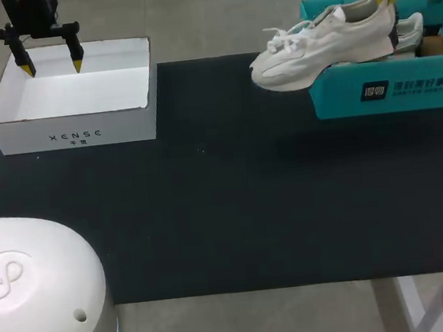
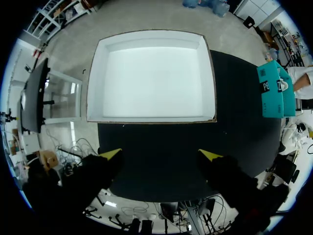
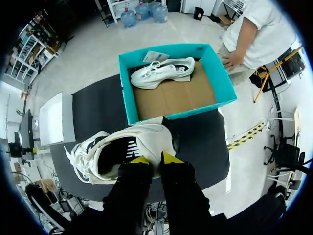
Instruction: Take the shoe out of the shoebox, open the shoe tongue, remove and reinsert the insole, then place the shoe into the shoebox
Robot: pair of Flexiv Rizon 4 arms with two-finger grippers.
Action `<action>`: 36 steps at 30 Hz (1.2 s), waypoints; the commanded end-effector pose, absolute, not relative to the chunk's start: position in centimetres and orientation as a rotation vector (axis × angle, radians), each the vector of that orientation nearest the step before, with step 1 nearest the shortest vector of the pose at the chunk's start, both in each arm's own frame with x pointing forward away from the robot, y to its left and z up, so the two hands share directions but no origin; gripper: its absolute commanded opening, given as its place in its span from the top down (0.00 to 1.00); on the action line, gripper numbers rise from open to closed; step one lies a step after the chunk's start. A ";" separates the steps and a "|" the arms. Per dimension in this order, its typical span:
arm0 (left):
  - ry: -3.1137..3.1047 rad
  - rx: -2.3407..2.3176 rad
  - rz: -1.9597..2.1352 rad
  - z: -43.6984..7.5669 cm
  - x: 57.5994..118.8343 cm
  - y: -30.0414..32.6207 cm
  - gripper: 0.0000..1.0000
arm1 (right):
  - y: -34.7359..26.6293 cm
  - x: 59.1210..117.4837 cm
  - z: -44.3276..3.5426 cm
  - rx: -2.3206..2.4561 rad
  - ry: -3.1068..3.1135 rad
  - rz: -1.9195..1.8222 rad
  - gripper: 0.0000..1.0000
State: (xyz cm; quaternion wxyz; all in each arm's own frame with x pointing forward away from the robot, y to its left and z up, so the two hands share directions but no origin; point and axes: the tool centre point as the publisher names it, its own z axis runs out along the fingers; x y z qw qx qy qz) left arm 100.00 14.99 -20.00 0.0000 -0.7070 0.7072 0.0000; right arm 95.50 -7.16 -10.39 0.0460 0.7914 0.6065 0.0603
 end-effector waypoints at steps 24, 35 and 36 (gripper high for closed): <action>2.222 -2.221 0.000 -20.0 100.0 15.0 0.00 | 11.5 86.4 -17.4 2.485 1.911 0.245 1.00; 2.222 -2.221 0.000 -20.0 100.0 15.0 0.00 | 11.5 83.5 -17.7 2.562 1.828 0.212 1.00; 2.222 -2.221 0.000 -20.0 100.0 15.0 0.00 | 11.6 83.2 -17.8 2.565 1.824 0.209 1.00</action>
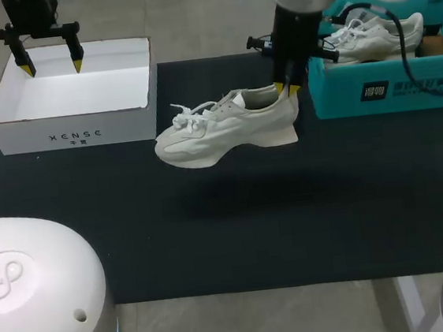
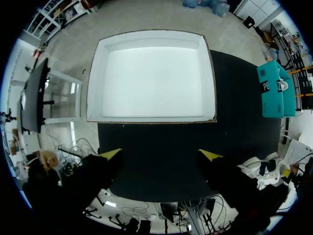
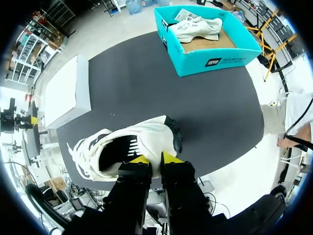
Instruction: Take the shoe out of the shoebox, open the shoe tongue, remove and reinsert the insole, then place the shoe into the shoebox
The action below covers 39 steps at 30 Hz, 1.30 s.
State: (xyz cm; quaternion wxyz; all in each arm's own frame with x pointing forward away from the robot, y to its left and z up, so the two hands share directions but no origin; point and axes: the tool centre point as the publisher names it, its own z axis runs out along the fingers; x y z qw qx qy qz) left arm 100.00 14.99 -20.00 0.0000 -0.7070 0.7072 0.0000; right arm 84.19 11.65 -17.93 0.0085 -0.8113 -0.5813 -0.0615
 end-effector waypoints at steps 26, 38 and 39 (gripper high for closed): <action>2.222 -2.221 0.000 -20.0 100.0 15.0 0.00 | 11.9 78.3 -29.1 -2.565 -1.682 -0.221 1.00; 2.222 -2.221 0.000 -20.0 100.0 15.0 0.00 | 10.6 78.5 -35.0 -2.526 -1.604 -0.256 1.00; 2.222 -2.221 0.000 -20.0 100.0 15.0 0.00 | 10.6 78.6 -35.2 -2.522 -1.601 -0.264 1.00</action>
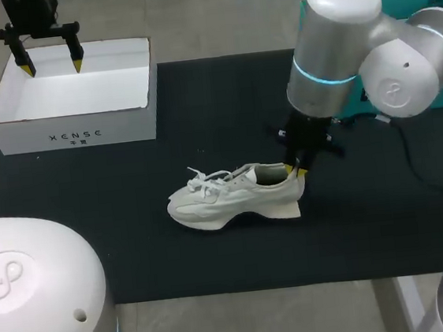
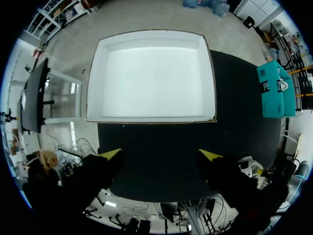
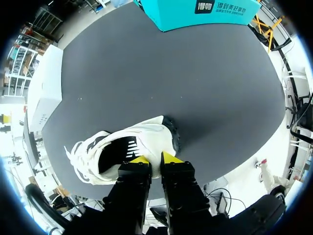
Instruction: Take the shoe out of the shoebox, open the shoe tongue, remove and reinsert the insole, then place the shoe into the shoebox
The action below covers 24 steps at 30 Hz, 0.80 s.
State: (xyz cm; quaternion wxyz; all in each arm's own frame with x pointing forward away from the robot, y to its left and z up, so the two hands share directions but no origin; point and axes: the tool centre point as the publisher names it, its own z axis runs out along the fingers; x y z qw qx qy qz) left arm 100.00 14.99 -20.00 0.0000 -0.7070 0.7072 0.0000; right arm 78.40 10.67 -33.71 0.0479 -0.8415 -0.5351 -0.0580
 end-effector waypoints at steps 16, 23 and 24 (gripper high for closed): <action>2.222 -2.221 0.000 -20.0 100.0 15.0 0.00 | 10.0 77.9 -33.5 -2.505 -1.628 -0.206 0.00; 2.222 -2.221 0.000 -20.0 100.0 15.0 0.00 | 8.3 78.3 -28.3 -2.385 -1.867 -0.223 0.00; 2.222 -2.221 0.000 -20.0 100.0 15.0 0.00 | 7.9 78.5 -27.7 -2.338 -1.942 -0.234 0.00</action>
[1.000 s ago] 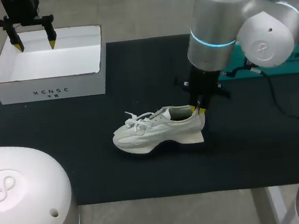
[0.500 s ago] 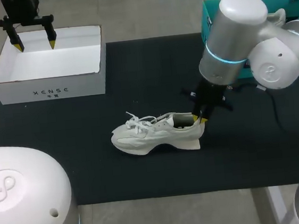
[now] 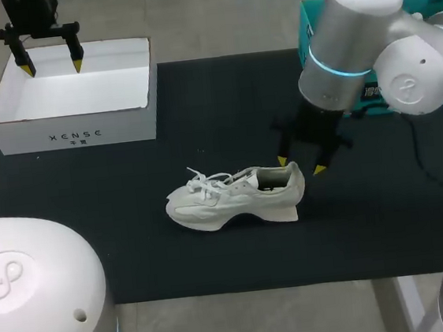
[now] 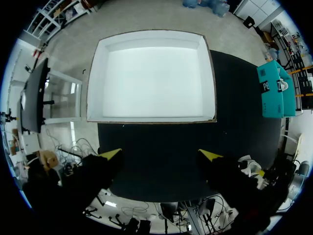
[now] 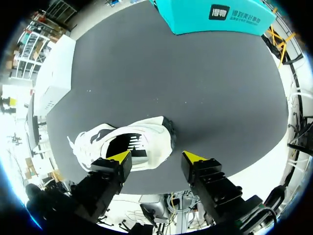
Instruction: Take the shoe out of the shoebox, open the shoe tongue, remove and reinsert the insole, then place the shoe into the shoebox
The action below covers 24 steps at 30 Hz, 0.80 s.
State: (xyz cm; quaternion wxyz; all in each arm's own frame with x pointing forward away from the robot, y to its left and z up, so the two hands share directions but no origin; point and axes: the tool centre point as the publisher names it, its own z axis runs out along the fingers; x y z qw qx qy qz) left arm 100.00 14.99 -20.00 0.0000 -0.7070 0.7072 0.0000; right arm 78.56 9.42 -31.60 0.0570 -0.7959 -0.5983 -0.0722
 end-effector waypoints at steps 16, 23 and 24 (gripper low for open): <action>2.222 -2.221 0.000 -20.0 100.0 15.0 0.00 | 5.9 76.1 -26.2 -1.033 -2.999 -0.572 0.00; 2.222 -2.221 0.000 -20.0 100.0 15.0 0.00 | 5.9 76.1 -26.2 -1.033 -2.999 -0.572 0.00; 2.222 -2.221 0.000 -20.0 100.0 15.0 0.00 | 5.9 76.1 -26.2 -1.033 -2.999 -0.572 0.00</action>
